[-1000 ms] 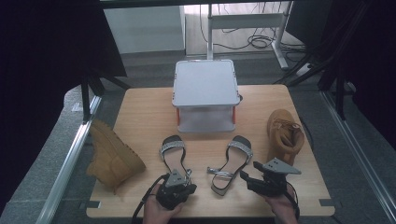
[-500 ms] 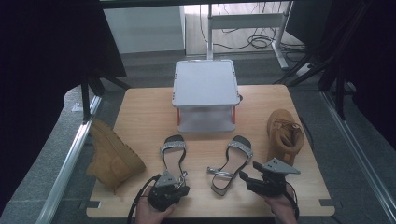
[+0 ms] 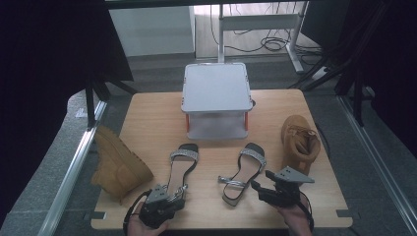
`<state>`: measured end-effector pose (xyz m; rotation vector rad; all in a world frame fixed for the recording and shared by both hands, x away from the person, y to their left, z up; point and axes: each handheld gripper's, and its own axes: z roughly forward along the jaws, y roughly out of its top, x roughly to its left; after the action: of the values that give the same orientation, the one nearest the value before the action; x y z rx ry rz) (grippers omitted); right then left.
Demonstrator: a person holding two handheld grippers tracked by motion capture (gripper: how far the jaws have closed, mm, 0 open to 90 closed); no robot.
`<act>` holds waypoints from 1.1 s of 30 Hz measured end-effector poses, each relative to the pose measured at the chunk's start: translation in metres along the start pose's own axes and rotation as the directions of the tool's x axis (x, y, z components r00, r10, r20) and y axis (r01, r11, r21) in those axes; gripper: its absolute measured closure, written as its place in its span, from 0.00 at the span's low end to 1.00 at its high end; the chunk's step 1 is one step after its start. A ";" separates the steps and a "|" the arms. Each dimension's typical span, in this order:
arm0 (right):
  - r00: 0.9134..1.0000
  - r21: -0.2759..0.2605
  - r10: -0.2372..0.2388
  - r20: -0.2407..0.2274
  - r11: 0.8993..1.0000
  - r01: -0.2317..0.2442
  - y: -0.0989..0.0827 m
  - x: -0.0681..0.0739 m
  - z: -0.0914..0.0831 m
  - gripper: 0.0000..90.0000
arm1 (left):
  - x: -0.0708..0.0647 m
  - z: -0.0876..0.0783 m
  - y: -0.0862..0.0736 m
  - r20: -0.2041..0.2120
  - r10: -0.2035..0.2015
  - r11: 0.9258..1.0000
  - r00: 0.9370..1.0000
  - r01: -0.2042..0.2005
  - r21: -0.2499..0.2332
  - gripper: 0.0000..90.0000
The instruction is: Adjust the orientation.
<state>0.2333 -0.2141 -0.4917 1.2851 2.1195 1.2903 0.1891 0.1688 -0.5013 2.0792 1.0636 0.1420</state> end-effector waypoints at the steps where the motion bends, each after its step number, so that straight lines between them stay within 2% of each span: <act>1: 1.000 -0.002 -0.001 -0.002 1.000 0.001 0.000 0.000 0.000 0.36 | 0.000 0.000 0.000 -0.001 -0.002 1.000 1.000 0.002 0.001 0.99; 14: 1.000 0.001 -0.002 -0.008 1.000 0.002 0.000 0.001 0.002 0.36 | 0.015 -0.013 -0.006 -0.032 -0.048 0.998 0.998 0.047 -0.029 0.99; 20: 1.000 0.007 -0.009 -0.015 1.000 0.009 0.001 0.003 0.005 0.36 | 0.024 -0.022 -0.013 -0.076 -0.088 0.995 0.993 0.084 -0.048 0.99; 27: 1.000 0.010 -0.010 -0.022 1.000 0.010 0.002 0.005 0.007 0.36 | 0.025 -0.024 -0.014 -0.082 -0.096 0.995 0.992 0.092 -0.048 0.99; 30: 1.000 0.012 -0.012 -0.022 1.000 0.012 0.002 0.005 0.009 0.36 | 0.027 -0.026 -0.015 -0.095 -0.113 0.992 0.989 0.108 -0.060 0.99; 31: 1.000 0.014 -0.011 -0.023 1.000 0.012 0.002 0.006 0.009 0.36 | 0.030 -0.029 -0.016 -0.096 -0.136 0.989 0.986 0.130 -0.068 0.99; 33: 1.000 0.015 -0.012 -0.024 1.000 0.012 0.002 0.006 0.009 0.36 | 0.031 -0.029 -0.016 -0.093 -0.142 0.988 0.986 0.136 -0.070 0.99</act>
<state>0.2371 -0.2040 -0.4941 1.2671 2.1535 1.2933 0.1866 0.2142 -0.4998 1.9511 1.2435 0.2068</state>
